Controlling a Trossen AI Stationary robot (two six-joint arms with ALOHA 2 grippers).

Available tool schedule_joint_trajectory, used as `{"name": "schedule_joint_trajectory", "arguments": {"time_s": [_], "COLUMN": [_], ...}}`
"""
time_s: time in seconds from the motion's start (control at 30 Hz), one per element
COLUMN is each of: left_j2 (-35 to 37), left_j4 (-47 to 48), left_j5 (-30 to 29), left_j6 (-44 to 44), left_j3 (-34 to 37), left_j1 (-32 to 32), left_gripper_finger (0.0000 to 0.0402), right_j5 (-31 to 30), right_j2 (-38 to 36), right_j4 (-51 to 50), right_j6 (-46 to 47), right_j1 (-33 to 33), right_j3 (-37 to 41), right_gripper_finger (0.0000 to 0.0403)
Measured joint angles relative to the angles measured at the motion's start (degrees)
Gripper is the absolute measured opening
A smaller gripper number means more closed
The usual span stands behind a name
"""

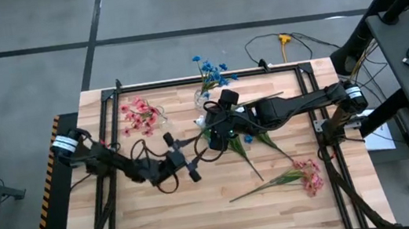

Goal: Sort flowers into vase by color
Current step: Put the white tulip flower into the green vase

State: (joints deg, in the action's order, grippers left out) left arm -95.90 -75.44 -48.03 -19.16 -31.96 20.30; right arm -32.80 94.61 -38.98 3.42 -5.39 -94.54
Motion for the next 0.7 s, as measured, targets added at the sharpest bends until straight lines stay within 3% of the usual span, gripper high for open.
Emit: {"name": "schedule_joint_trajectory", "arguments": {"time_s": [0.37,0.53,0.7], "left_j2": [0.1,0.1,0.1], "left_j4": [-0.1,-0.3,-1.1], "left_j5": [4.5,11.2,11.5], "left_j6": [-1.6,-1.5,-1.4], "left_j3": [-0.2,-0.2,-0.5], "left_j1": [-8.2,-10.6,-11.9], "left_gripper_finger": [0.0207,0.0207,0.0207], "right_j5": [0.0,0.0,0.0], "right_j2": [-0.4,-1.3,-2.8], "right_j4": [0.0,-0.2,-0.2], "right_j6": [-0.4,-0.4,-0.4], "right_j1": [0.0,0.0,-0.5], "right_j3": [0.0,0.0,0.0], "right_gripper_finger": [0.0274,0.0274,0.0274]}}
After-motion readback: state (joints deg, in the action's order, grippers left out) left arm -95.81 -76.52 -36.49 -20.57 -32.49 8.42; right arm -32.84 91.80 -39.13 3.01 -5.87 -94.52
